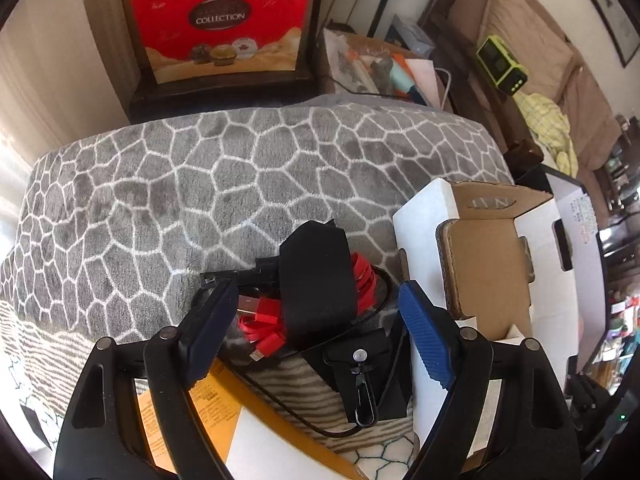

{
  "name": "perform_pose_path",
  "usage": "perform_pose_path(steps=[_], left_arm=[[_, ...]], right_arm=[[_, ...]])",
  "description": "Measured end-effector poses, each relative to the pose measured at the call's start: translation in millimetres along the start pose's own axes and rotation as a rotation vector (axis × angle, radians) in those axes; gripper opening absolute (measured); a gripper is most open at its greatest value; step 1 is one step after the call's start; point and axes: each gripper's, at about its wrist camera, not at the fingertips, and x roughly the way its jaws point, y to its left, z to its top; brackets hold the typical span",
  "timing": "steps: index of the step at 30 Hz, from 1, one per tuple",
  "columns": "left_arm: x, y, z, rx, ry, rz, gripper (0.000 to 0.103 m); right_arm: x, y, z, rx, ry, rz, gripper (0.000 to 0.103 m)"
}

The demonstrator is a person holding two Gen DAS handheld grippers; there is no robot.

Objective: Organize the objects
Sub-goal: 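Grasp the black-and-red strap item with the left tool, then carry the red cable over the tray and open the left tool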

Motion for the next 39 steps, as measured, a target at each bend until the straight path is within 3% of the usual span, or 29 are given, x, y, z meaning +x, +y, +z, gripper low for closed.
perform_pose_path(steps=[6, 11, 12, 13, 14, 15, 25, 31, 39], left_arm=[[20.2, -12.7, -2.3, 0.104, 0.052, 0.088, 0.081], [21.8, -11.0, -5.4, 0.112, 0.041, 0.080, 0.075], [21.4, -11.6, -6.4, 0.121, 0.039, 0.070, 0.060], [21.4, -12.0, -6.1, 0.124, 0.043, 0.049, 0.057], [21.1, -10.4, -5.1, 0.117, 0.048, 0.029, 0.041], [20.1, -9.7, -4.4, 0.107, 0.053, 0.012, 0.040], [-2.3, -2.1, -0.8, 0.062, 0.008, -0.004, 0.036], [-43.4, 0.3, 4.4, 0.044, -0.060, -0.062, 0.036], [-104.1, -27.1, 10.5, 0.113, -0.128, -0.104, 0.035]], right_arm=[[0.0, 0.0, -0.1, 0.000, 0.000, 0.000, 0.018], [-0.1, 0.1, 0.1, 0.001, 0.001, 0.002, 0.018], [-0.2, 0.5, 0.3, 0.001, 0.002, 0.001, 0.018], [-0.2, 0.6, 0.3, 0.000, 0.002, 0.000, 0.018], [0.0, 0.2, 0.1, 0.000, 0.003, 0.000, 0.018], [-0.1, 0.3, 0.1, -0.001, 0.003, 0.000, 0.018], [-0.4, -2.1, -0.6, -0.004, 0.006, 0.000, 0.018], [-0.7, -1.9, -0.3, -0.003, 0.006, 0.001, 0.018], [-0.7, -2.0, -0.4, -0.003, 0.006, 0.000, 0.018]])
